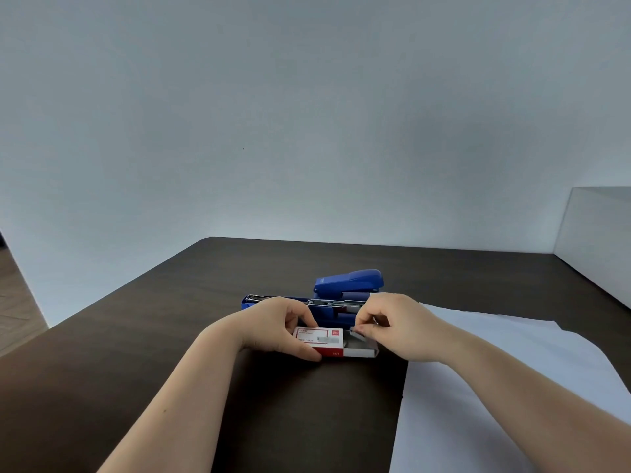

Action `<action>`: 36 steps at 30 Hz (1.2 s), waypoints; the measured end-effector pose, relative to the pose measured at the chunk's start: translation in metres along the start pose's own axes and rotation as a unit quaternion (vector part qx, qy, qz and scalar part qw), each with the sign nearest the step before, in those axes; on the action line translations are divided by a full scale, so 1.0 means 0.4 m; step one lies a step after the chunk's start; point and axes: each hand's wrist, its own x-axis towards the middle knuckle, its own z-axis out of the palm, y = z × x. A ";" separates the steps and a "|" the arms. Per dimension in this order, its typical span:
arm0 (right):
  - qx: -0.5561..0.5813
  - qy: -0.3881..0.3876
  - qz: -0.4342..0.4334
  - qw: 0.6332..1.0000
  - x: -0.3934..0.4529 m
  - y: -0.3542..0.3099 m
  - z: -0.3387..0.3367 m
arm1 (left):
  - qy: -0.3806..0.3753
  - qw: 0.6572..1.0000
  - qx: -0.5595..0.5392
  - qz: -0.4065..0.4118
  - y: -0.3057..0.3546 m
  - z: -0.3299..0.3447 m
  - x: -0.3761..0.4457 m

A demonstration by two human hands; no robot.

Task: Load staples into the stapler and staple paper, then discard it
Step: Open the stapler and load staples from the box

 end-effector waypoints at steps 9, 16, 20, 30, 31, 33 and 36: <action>0.061 0.087 0.033 0.994 0.005 0.011 0.008 | 0.046 0.998 -0.025 0.025 0.026 -0.013 -0.016; 0.260 0.096 0.070 0.958 0.004 0.000 -0.002 | 0.147 0.966 -0.198 0.079 0.108 0.033 0.002; 0.301 0.100 0.070 0.946 0.005 0.007 0.003 | 0.111 0.951 -0.271 0.103 0.117 0.065 0.015; 0.390 0.101 0.113 0.908 0.010 0.003 -0.022 | 0.198 0.937 -0.262 0.117 0.134 0.068 0.022; 0.366 0.102 0.102 0.919 0.011 0.004 -0.024 | 0.206 0.936 -0.262 0.114 0.135 0.067 0.023; 0.309 0.107 0.085 0.941 0.014 0.002 -0.028 | 0.218 0.935 -0.259 0.106 0.133 0.066 0.026; 0.271 0.114 0.085 0.952 0.029 -0.002 -0.038 | 0.228 0.941 -0.233 0.093 0.130 0.066 0.028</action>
